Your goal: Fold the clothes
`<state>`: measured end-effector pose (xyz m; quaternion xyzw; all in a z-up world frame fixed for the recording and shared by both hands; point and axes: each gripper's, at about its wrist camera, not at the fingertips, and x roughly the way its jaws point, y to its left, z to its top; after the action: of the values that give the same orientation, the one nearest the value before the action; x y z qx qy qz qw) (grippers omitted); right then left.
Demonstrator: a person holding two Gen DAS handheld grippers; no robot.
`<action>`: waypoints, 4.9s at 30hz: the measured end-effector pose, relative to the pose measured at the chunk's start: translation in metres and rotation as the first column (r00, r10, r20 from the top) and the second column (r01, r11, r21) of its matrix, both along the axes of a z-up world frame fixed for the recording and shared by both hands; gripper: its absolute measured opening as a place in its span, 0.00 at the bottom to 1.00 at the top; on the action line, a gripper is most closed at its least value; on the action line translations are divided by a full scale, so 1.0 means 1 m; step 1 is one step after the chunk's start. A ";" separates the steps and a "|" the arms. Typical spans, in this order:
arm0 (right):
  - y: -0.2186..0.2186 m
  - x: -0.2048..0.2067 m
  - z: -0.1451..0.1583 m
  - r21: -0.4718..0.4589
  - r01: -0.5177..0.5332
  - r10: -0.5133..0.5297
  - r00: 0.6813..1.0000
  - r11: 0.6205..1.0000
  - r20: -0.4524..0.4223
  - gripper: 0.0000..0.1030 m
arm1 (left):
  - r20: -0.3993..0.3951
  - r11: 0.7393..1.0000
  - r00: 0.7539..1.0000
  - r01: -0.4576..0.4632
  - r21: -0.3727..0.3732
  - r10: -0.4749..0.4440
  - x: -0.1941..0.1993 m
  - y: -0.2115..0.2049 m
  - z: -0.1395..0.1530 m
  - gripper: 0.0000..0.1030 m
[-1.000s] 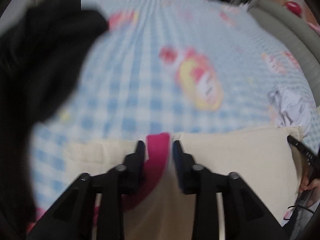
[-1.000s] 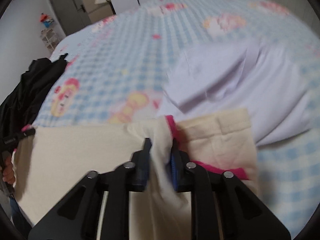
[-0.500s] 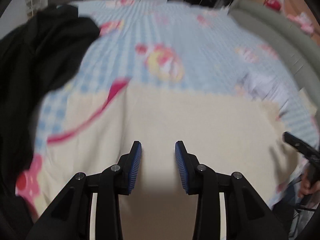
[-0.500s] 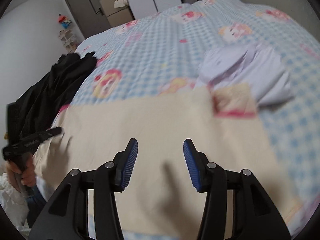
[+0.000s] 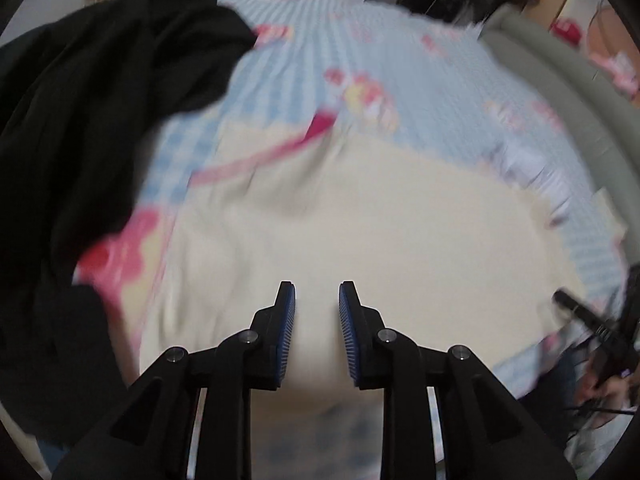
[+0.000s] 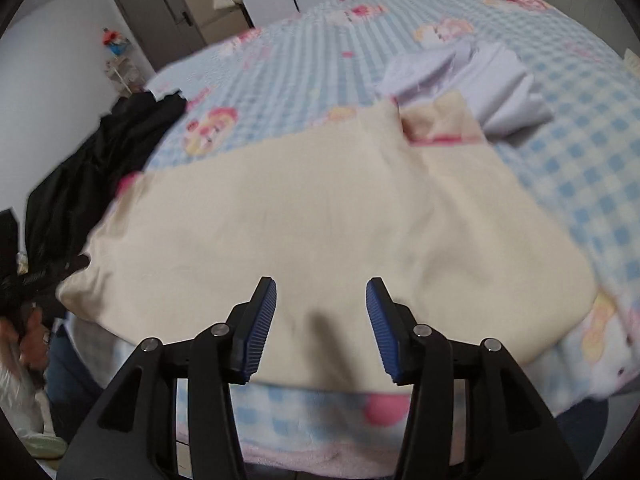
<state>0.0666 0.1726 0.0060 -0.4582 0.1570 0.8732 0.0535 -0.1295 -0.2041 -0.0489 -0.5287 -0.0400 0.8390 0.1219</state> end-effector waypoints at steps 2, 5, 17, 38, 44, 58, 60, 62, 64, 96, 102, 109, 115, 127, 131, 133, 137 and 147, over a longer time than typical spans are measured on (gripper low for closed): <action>-0.003 -0.001 -0.016 0.045 0.015 -0.018 0.998 0.999 0.065 0.43 | 0.027 0.996 0.996 -0.081 -0.045 0.083 0.008 -0.024 -0.008 0.22; 0.009 0.014 -0.018 0.060 0.059 -0.064 0.995 0.996 0.081 0.32 | 0.013 0.980 0.981 -0.194 0.040 0.193 0.021 -0.068 0.007 0.20; 0.003 0.047 -0.014 0.048 0.073 -0.077 0.995 0.996 0.066 0.34 | -0.006 0.967 0.986 -0.166 -0.191 0.168 0.038 -0.043 0.012 0.30; 0.094 0.041 -0.023 -0.219 0.299 -0.319 0.946 0.929 -0.062 0.32 | 0.166 0.985 0.972 0.171 -0.020 -0.165 0.029 0.099 -0.017 0.32; 0.044 0.010 0.033 -0.099 0.046 -0.072 0.961 0.994 -0.268 0.06 | 0.169 0.987 0.974 0.159 -0.024 -0.153 0.016 0.106 0.005 0.40; -0.060 -0.038 -0.027 -0.223 -0.232 0.204 0.969 0.947 -0.141 0.07 | 0.102 0.865 0.915 0.327 0.381 -0.391 -0.007 0.208 0.035 0.58; -0.060 -0.035 -0.026 -0.223 -0.243 0.214 0.966 0.944 -0.145 0.08 | 0.111 0.855 0.896 0.363 0.372 -0.429 -0.005 0.216 0.030 0.58; -0.061 -0.033 -0.026 -0.221 -0.252 0.224 0.964 0.942 -0.146 0.09 | 0.121 0.857 0.886 0.386 0.341 -0.447 -0.002 0.223 0.024 0.58; -0.062 -0.028 -0.025 -0.220 -0.263 0.234 0.961 0.939 -0.149 0.12 | 0.140 0.893 0.897 0.381 0.241 -0.420 0.001 0.228 0.017 0.49; -0.017 -0.010 -0.032 -0.223 -0.061 0.052 0.998 0.973 -0.045 0.35 | 0.116 0.868 0.869 0.453 0.203 -0.480 0.010 0.223 -0.001 0.14; -0.009 -0.009 0.001 -0.261 -0.061 0.028 0.991 0.963 -0.127 0.36 | 0.033 0.882 0.950 0.276 0.381 -0.312 -0.007 0.156 0.042 0.10; -0.037 -0.024 -0.004 -0.233 -0.128 0.106 0.989 0.964 -0.106 0.39 | 0.178 0.913 0.973 0.061 0.404 -0.144 0.001 0.078 -0.002 0.13; -0.053 -0.030 -0.040 -0.212 -0.128 0.139 0.990 0.969 0.039 0.41 | 0.206 0.920 0.967 0.061 0.388 -0.151 0.008 0.055 -0.021 0.56; -0.055 -0.036 -0.032 -0.169 -0.127 0.136 0.990 0.977 0.041 0.45 | 0.117 0.991 0.985 0.124 0.057 -0.130 -0.008 0.074 -0.013 0.47; -0.037 -0.035 -0.029 -0.153 -0.079 0.089 0.994 0.985 0.059 0.49 | 0.088 0.989 0.995 -0.068 0.133 0.056 -0.021 0.014 0.008 0.48; -0.032 -0.036 -0.022 -0.137 -0.075 0.082 0.995 0.988 0.047 0.49 | 0.065 0.985 0.997 -0.058 0.162 0.048 -0.018 0.009 0.018 0.48; -0.021 -0.044 0.005 -0.116 -0.090 0.088 0.996 0.989 -0.023 0.49 | -0.089 0.990 0.988 0.130 0.051 -0.125 -0.004 0.063 0.043 0.47; -0.051 -0.097 0.012 -0.040 -0.187 0.188 0.981 0.982 0.040 0.49 | 0.079 0.955 0.955 0.292 -0.057 -0.287 -0.051 0.121 0.024 0.47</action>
<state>-0.0302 0.1213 0.0178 -0.4909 0.1276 0.8611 -0.0338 -0.1806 -0.0835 -0.0253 -0.5619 0.0620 0.7939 0.2239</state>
